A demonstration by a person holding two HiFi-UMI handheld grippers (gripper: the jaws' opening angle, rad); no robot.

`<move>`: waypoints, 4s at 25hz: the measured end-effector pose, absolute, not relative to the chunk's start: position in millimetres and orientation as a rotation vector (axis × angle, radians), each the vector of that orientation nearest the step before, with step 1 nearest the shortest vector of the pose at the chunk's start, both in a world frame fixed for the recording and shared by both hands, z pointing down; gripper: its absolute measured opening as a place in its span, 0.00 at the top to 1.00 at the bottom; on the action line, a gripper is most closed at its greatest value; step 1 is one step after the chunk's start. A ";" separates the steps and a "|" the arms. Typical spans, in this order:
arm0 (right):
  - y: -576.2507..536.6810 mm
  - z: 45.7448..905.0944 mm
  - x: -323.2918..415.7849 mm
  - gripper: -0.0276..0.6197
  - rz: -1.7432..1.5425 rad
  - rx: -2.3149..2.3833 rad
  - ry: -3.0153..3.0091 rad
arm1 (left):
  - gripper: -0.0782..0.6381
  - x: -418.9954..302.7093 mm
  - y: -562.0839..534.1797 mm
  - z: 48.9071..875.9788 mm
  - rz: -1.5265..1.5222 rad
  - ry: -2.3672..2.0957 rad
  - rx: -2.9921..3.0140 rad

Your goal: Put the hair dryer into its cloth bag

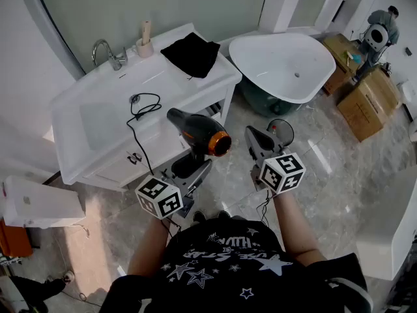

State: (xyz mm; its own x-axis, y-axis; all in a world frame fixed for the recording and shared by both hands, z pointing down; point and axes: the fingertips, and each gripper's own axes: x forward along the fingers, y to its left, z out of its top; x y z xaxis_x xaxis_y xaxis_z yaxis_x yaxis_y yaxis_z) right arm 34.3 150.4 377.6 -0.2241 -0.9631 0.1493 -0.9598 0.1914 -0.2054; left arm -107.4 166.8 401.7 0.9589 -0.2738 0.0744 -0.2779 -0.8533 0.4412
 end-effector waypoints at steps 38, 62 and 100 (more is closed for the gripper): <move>35.9 407.2 10.8 0.95 -0.474 -1.834 2.485 | 0.59 -135.3 84.1 416.1 0.025 -0.469 2.634; -251.8 445.1 163.3 0.95 -0.447 -1.682 2.798 | 0.59 23.3 -80.7 434.7 0.167 -0.459 2.624; -339.2 523.1 159.2 0.92 0.119 -1.148 3.775 | 0.59 120.5 -107.8 486.7 0.510 0.142 2.602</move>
State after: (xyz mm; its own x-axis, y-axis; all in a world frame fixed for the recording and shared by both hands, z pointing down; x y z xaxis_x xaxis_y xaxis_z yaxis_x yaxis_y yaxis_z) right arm 159.2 -339.2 523.1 -0.5493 -0.4924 0.6751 -0.4490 0.8553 0.2585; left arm 120.5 -107.8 486.7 0.9251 0.1886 0.3295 0.0092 -0.8788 0.4770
